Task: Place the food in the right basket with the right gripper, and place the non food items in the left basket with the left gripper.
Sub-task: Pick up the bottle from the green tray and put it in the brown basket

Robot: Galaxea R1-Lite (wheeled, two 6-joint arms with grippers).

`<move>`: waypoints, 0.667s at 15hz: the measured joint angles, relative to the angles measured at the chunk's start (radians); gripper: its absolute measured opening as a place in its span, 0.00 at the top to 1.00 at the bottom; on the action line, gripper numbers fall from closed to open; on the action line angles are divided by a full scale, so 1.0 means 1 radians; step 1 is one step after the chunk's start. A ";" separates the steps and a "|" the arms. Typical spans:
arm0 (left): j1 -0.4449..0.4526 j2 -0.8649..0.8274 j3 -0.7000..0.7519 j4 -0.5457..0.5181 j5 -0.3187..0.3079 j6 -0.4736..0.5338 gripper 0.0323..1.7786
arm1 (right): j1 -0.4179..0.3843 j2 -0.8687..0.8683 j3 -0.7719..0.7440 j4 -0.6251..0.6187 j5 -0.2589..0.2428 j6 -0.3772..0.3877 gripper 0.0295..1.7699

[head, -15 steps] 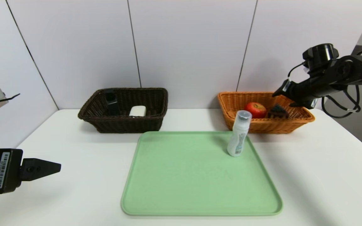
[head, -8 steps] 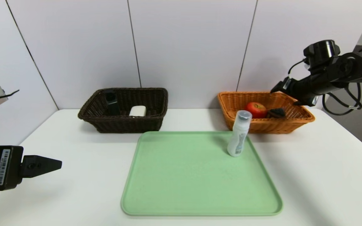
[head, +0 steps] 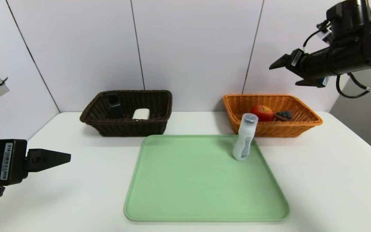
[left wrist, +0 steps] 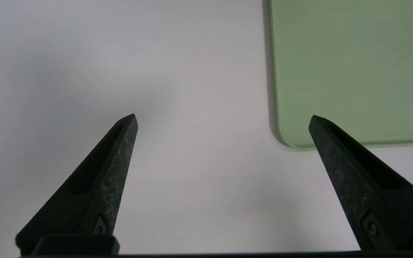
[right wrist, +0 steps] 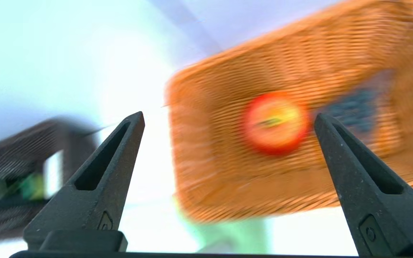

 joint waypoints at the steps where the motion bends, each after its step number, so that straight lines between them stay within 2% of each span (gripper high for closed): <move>1: 0.000 -0.001 0.000 -0.001 0.000 0.000 0.05 | 0.039 -0.029 0.002 -0.001 -0.022 -0.004 0.07; 5: 0.000 -0.003 0.001 -0.002 -0.008 0.000 0.05 | 0.169 -0.133 0.036 0.003 -0.166 -0.055 0.06; 7: 0.000 -0.005 0.003 -0.005 -0.018 -0.001 0.05 | 0.190 -0.180 0.111 -0.016 -0.190 -0.113 0.05; 10: 0.000 -0.013 0.026 -0.009 -0.018 -0.002 0.05 | 0.227 -0.249 0.201 -0.132 -0.202 -0.260 0.05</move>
